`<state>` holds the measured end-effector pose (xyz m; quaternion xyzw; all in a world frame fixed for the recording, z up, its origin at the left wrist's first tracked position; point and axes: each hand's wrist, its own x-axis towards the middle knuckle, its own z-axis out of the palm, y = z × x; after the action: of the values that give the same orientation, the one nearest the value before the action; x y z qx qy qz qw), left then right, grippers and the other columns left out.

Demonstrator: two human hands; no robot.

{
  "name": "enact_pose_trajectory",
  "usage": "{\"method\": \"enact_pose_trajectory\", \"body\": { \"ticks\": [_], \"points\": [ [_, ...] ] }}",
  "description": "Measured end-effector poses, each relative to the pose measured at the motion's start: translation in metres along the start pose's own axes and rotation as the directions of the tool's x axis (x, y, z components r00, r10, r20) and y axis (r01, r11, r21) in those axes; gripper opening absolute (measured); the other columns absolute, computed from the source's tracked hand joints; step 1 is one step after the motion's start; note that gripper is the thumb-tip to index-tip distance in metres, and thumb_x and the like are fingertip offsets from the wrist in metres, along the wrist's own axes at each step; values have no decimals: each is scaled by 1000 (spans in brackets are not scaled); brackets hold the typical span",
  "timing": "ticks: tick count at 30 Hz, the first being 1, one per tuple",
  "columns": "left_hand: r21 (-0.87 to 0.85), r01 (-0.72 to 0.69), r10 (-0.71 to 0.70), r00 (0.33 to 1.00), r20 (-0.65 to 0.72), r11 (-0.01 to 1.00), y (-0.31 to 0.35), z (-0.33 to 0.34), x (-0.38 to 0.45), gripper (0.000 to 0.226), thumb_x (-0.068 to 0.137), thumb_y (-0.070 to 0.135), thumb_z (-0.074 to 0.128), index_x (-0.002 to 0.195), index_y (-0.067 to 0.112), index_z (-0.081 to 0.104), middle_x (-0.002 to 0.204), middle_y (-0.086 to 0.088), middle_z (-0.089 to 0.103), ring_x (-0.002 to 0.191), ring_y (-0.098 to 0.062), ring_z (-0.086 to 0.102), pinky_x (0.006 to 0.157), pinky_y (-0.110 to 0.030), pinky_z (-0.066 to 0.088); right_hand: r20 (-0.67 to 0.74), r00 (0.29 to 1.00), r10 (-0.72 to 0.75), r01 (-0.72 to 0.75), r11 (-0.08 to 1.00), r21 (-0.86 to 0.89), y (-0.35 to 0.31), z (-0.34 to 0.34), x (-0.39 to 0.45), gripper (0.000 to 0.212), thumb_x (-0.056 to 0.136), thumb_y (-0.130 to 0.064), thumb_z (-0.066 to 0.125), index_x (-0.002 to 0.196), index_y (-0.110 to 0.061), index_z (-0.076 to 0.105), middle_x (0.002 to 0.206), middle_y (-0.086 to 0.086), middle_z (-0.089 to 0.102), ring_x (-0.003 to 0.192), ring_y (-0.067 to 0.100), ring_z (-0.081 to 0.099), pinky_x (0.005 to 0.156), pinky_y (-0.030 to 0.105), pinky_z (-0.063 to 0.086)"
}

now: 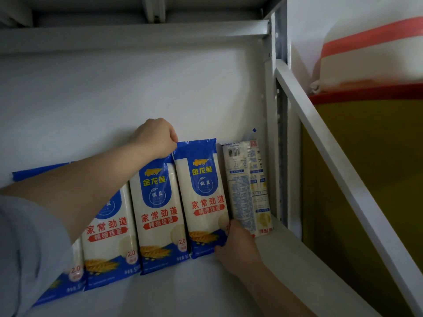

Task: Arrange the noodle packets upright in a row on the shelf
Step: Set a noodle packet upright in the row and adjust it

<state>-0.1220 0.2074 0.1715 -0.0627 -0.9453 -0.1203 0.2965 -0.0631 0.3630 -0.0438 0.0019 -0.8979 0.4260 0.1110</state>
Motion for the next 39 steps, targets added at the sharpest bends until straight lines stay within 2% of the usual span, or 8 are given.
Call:
{"method": "enact_pose_trajectory", "body": {
  "ticks": [3, 10, 14, 17, 20, 30, 34, 39],
  "points": [
    [-4, 43, -43, 999, 16, 999, -1, -1, -1, 21, 81, 7, 60, 97, 10, 73, 106, -9, 69, 98, -27, 63, 83, -33, 52, -1, 1000, 3, -3, 1000, 9, 0, 1, 1, 31, 83, -6, 61, 111, -9, 48, 108, 5, 61, 97, 16, 61, 74, 20, 49],
    [51, 41, -40, 999, -24, 998, -8, 2, -5, 18, 78, 10, 71, 95, 11, 70, 102, -12, 69, 93, -29, 64, 79, -37, 53, -1, 1000, -2, 2, 1000, 30, 1, 1, -1, 30, 84, -6, 62, 110, -12, 48, 109, 4, 61, 97, 15, 60, 78, 20, 50],
    [178, 40, -28, 997, -74, 983, -14, 0, -9, 21, 80, 20, 72, 98, 9, 72, 101, -13, 69, 90, -31, 64, 72, -35, 51, 0, 1000, -7, 7, 999, 47, 2, 0, -1, 31, 84, -6, 61, 111, -12, 48, 108, 3, 61, 97, 14, 60, 77, 20, 49],
    [295, -26, 45, 997, -58, 955, -19, 3, -13, 21, 80, 13, 69, 100, 5, 70, 100, -14, 69, 88, -31, 65, 71, -35, 51, 1, 1000, -9, 9, 999, 43, 2, 0, 0, 31, 84, -6, 61, 112, -12, 48, 108, 3, 61, 98, 15, 60, 78, 20, 49],
    [347, -38, 45, 999, -11, 937, -23, 5, -15, 19, 80, 9, 68, 98, 3, 68, 96, -13, 68, 84, -28, 65, 67, -34, 51, 5, 1000, -2, 2, 999, 46, 2, 1, 0, 29, 84, -6, 60, 110, -12, 48, 108, 3, 61, 98, 15, 60, 82, 23, 52],
    [86, -43, 40, 999, 32, 995, -24, 0, -17, 14, 90, 13, 60, 97, 6, 70, 101, -11, 69, 89, -26, 63, 76, -35, 52, -1, 1000, -6, 6, 999, 36, 3, 2, 0, 30, 85, -9, 61, 112, -13, 48, 109, 2, 61, 99, 14, 60, 82, 22, 51],
    [118, -89, 92, 996, -15, 989, -28, 0, -21, 15, 92, 15, 55, 99, 8, 67, 102, -12, 68, 88, -25, 63, 74, -36, 53, 4, 1000, -8, 8, 1000, 25, 4, 1, 0, 29, 85, -10, 61, 110, -13, 48, 109, 2, 61, 97, 14, 60, 81, 23, 51],
    [-34, -11, 7, 993, -118, 999, -32, 6, -18, 19, 92, 9, 53, 105, 5, 67, 105, -13, 68, 94, -25, 62, 77, -31, 49, -5, 1000, -19, 19, 999, 32, 5, 1, -1, 29, 85, -10, 62, 111, -14, 49, 108, 1, 62, 96, 13, 60, 83, 25, 53]
  ]
}}
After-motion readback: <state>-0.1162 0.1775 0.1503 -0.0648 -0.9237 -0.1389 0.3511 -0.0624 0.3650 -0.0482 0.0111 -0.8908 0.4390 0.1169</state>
